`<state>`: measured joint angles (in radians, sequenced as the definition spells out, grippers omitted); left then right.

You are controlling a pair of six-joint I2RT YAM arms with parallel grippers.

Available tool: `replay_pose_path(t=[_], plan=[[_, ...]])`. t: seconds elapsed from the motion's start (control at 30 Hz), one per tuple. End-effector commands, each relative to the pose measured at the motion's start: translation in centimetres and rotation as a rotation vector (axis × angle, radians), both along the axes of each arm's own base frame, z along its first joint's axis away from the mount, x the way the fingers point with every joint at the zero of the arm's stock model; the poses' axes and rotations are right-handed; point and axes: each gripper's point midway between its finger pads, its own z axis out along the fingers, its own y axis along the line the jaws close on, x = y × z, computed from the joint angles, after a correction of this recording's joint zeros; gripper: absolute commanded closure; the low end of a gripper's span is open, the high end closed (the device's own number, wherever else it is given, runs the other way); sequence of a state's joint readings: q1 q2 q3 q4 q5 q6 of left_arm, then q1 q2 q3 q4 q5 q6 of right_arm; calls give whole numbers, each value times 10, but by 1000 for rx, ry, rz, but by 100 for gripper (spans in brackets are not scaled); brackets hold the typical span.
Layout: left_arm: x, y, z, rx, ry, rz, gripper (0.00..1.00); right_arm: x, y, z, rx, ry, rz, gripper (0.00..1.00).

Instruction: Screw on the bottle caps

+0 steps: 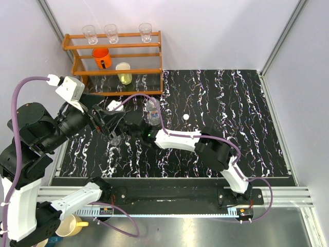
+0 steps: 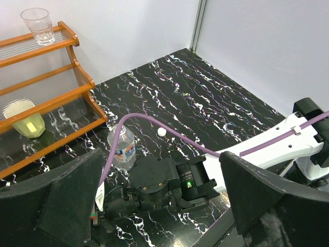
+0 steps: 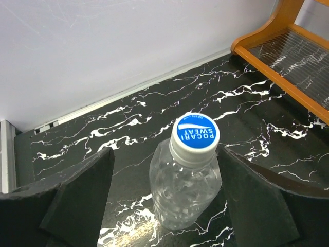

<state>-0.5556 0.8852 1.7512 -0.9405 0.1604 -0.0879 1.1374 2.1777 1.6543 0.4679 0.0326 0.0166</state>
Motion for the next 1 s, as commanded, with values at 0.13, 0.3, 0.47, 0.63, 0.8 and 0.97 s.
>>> replay_pose_path(t=[0.13,0.3,0.47,0.63,0.8,0.97], plan=[[5,1,13,-41,-38,25,1,-14,-7,44,18,-62,41,8],[5,3,12,-39,-40,32,1,-20,-3,41,12,-56,80,8],[5,2,10,-38,-36,31,1,-20,-2,45,15,-60,80,7],[5,3,8,-37,-37,31,1,-19,-1,49,16,-65,81,8],[5,2,7,-36,-38,28,1,-20,-4,52,6,-74,82,6],[8,-1,5,-35,-35,26,1,-25,-12,67,10,-89,90,1]])
